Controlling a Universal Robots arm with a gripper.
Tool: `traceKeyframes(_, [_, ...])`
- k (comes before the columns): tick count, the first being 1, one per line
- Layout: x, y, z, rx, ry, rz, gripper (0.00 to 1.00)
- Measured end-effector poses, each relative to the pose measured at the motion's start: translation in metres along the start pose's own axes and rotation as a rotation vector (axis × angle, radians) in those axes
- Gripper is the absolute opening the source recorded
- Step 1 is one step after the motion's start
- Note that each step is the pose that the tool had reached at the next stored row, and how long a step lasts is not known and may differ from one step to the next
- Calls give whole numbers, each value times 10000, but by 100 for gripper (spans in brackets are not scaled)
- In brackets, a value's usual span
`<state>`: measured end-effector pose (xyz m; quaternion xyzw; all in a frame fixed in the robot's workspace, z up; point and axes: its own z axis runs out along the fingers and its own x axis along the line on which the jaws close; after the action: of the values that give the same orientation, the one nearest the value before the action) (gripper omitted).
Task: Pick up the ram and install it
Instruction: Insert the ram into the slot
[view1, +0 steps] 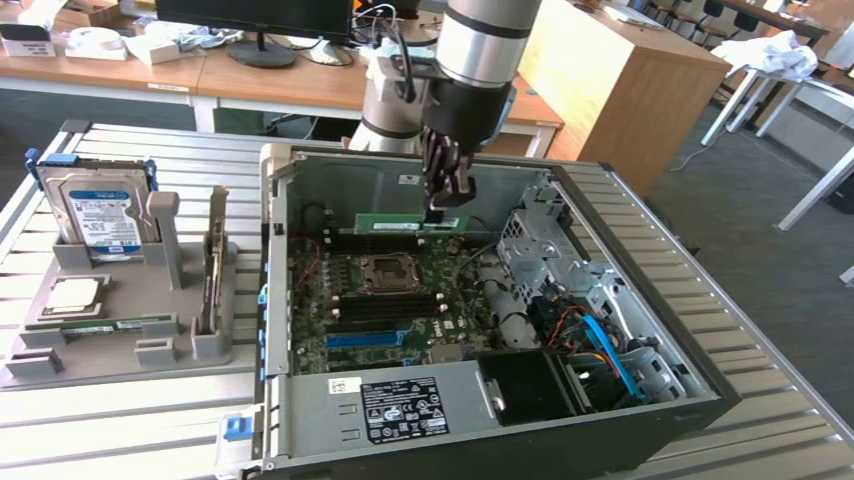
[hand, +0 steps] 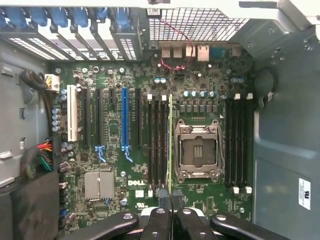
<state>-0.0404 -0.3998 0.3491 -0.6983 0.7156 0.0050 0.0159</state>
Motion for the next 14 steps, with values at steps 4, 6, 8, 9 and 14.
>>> traceKeyframes(4, [2,1,74,1,-1,0,12])
traceKeyframes(6, [3,3,109,0,-1,0,12])
traceKeyframes(8, [4,4,142,0,-1,0,12])
traceKeyframes(9, [5,4,152,0,0,0,12])
traceKeyframes(14, [5,4,155,0,1,0,12])
